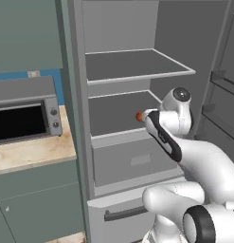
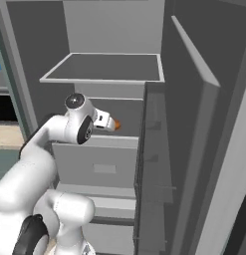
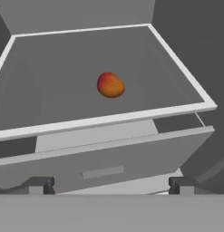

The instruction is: Pick the orange and mango from the fridge and place them inside the tupperware on the counter.

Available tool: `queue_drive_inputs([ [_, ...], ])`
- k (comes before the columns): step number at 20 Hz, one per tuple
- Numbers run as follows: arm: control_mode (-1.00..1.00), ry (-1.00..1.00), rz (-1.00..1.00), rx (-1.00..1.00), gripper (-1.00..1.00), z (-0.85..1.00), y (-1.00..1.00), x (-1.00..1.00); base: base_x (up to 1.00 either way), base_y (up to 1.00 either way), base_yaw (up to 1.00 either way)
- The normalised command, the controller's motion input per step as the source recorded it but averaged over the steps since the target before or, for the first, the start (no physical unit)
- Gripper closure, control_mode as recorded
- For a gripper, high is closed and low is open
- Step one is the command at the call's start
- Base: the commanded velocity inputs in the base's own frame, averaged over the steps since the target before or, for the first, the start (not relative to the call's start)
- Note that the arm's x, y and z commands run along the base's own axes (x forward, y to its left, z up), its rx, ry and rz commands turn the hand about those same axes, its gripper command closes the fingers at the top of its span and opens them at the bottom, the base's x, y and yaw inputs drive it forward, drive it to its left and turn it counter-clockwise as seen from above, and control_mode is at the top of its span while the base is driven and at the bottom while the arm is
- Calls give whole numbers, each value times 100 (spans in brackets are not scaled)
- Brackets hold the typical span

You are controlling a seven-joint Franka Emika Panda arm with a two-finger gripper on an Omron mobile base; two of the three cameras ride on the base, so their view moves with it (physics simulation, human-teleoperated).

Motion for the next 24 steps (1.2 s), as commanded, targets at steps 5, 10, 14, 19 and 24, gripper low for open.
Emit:
queue_drive_inputs([
  [5,-100,6,-1,0,-100,-24,0,43,0,0,0],
  [10,-100,2,-1,0,-100,-26,0,39,0,0,0],
  [14,-100,1,0,0,-100,-29,0,36,0,0,0],
  [19,-100,0,0,0,-100,-24,0,35,0,0,0],
  [24,-100,0,-1,0,-100,-22,0,38,0,0,0],
])
